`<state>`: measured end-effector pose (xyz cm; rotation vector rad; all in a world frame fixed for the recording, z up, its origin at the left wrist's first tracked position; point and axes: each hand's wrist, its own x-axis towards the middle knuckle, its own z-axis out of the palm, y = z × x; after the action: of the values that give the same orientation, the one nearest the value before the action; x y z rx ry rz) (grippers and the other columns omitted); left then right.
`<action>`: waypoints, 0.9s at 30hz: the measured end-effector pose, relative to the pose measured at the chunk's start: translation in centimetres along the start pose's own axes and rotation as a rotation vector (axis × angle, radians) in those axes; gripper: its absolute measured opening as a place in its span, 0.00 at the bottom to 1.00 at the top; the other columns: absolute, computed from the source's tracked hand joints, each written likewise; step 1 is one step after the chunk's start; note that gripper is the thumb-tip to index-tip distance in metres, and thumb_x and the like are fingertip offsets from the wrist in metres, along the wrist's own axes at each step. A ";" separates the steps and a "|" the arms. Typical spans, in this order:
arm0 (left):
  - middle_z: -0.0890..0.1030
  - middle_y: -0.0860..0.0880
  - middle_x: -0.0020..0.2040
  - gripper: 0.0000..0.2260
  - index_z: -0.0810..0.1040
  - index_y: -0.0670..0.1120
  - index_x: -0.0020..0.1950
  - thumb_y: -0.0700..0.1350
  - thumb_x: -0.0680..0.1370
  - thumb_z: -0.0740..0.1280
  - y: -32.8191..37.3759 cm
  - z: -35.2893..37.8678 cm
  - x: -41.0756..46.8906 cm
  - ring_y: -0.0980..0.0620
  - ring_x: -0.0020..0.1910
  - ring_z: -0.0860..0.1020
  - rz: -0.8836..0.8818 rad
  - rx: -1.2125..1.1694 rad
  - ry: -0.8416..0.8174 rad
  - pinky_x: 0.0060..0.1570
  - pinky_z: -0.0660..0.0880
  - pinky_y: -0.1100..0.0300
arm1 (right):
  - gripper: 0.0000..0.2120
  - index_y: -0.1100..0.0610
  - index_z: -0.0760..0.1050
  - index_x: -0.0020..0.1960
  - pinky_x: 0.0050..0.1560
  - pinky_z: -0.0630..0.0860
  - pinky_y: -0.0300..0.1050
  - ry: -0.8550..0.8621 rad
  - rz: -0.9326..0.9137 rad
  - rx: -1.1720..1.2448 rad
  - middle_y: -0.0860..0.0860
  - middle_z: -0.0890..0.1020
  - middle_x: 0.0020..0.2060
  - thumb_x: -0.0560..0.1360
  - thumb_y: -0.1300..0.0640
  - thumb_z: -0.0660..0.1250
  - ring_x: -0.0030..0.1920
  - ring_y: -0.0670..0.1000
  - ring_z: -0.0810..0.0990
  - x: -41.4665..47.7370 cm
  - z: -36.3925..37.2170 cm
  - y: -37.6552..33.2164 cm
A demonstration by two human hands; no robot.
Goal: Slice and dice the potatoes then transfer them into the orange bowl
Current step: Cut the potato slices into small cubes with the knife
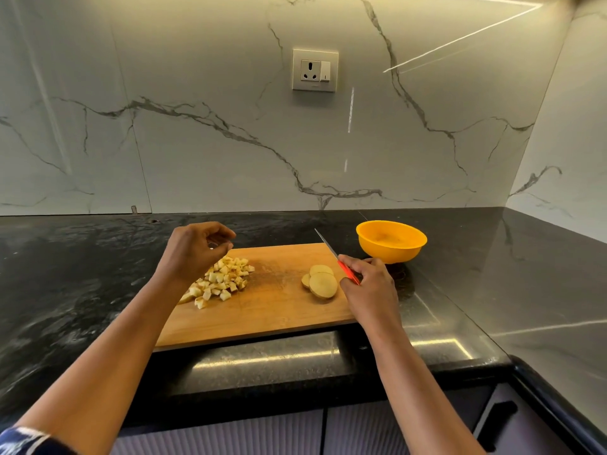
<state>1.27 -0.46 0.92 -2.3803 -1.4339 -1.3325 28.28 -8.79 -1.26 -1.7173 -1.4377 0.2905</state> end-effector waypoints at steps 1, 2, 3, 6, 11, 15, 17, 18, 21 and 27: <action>0.82 0.52 0.43 0.10 0.82 0.44 0.52 0.38 0.71 0.73 0.0 -0.1 -0.1 0.58 0.41 0.80 -0.018 -0.014 0.009 0.45 0.74 0.69 | 0.21 0.44 0.71 0.69 0.49 0.62 0.36 -0.003 0.000 0.002 0.45 0.65 0.53 0.78 0.57 0.65 0.50 0.42 0.64 0.0 0.0 0.0; 0.82 0.52 0.43 0.11 0.82 0.44 0.53 0.38 0.71 0.73 -0.1 -0.2 -0.1 0.59 0.40 0.79 -0.031 -0.021 0.022 0.45 0.75 0.68 | 0.21 0.44 0.71 0.69 0.49 0.62 0.36 -0.004 0.001 0.003 0.45 0.65 0.53 0.78 0.57 0.65 0.50 0.42 0.64 -0.1 0.0 0.0; 0.82 0.51 0.43 0.11 0.82 0.44 0.53 0.38 0.71 0.73 -0.2 -0.2 -0.2 0.60 0.39 0.79 -0.044 -0.024 0.042 0.45 0.76 0.68 | 0.21 0.44 0.71 0.69 0.48 0.63 0.36 -0.005 -0.001 -0.001 0.45 0.66 0.53 0.78 0.57 0.65 0.50 0.42 0.64 -0.1 0.0 0.0; 0.82 0.51 0.45 0.12 0.81 0.44 0.53 0.37 0.71 0.73 -0.1 -0.4 -0.1 0.65 0.38 0.77 -0.036 -0.046 0.112 0.42 0.73 0.77 | 0.21 0.44 0.71 0.69 0.48 0.63 0.36 -0.007 -0.006 -0.016 0.46 0.68 0.55 0.78 0.56 0.65 0.50 0.42 0.65 -0.1 0.0 -0.1; 0.81 0.52 0.52 0.13 0.80 0.48 0.58 0.40 0.74 0.70 -0.1 -0.4 0.2 0.62 0.42 0.78 0.004 0.011 -0.004 0.44 0.77 0.62 | 0.21 0.44 0.70 0.69 0.48 0.63 0.36 -0.009 -0.010 -0.027 0.45 0.66 0.53 0.78 0.56 0.65 0.50 0.42 0.64 -0.1 0.0 0.0; 0.84 0.47 0.48 0.11 0.81 0.44 0.57 0.38 0.75 0.70 -0.4 -0.8 0.1 0.54 0.42 0.81 -0.005 0.077 0.087 0.45 0.79 0.56 | 0.21 0.44 0.71 0.69 0.47 0.63 0.36 -0.003 -0.016 -0.027 0.45 0.66 0.52 0.78 0.56 0.65 0.49 0.43 0.65 -0.1 0.1 0.0; 0.82 0.45 0.52 0.14 0.80 0.43 0.58 0.33 0.74 0.68 -0.1 -1.3 0.2 0.50 0.48 0.81 -0.005 0.079 0.248 0.49 0.78 0.55 | 0.21 0.44 0.71 0.69 0.46 0.63 0.36 0.003 -0.016 -0.023 0.45 0.66 0.52 0.78 0.57 0.65 0.49 0.42 0.65 0.0 0.1 0.1; 0.81 0.45 0.54 0.15 0.79 0.43 0.59 0.32 0.74 0.68 0.1 -1.4 0.2 0.50 0.51 0.79 -0.013 0.072 0.292 0.50 0.76 0.57 | 0.21 0.44 0.71 0.69 0.46 0.63 0.36 0.004 -0.017 -0.025 0.45 0.66 0.52 0.78 0.57 0.65 0.49 0.42 0.65 0.0 0.1 0.1; 0.83 0.48 0.47 0.11 0.80 0.43 0.56 0.39 0.74 0.71 0.3 -1.4 0.2 0.53 0.45 0.81 -0.050 -0.011 0.288 0.44 0.74 0.73 | 0.21 0.45 0.72 0.69 0.47 0.64 0.36 0.003 -0.028 -0.032 0.45 0.66 0.52 0.77 0.57 0.65 0.49 0.42 0.66 0.0 0.3 0.1; 0.84 0.48 0.43 0.08 0.83 0.44 0.51 0.44 0.73 0.71 0.3 -1.0 0.3 0.57 0.39 0.80 -0.039 -0.016 0.195 0.39 0.75 0.68 | 0.21 0.44 0.72 0.69 0.48 0.64 0.37 0.006 -0.020 -0.033 0.45 0.66 0.53 0.77 0.57 0.65 0.50 0.42 0.66 0.1 0.4 0.2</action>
<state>0.91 -0.89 1.88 -2.1707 -1.4262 -1.5420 28.22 -8.50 -1.61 -1.7284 -1.4619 0.2518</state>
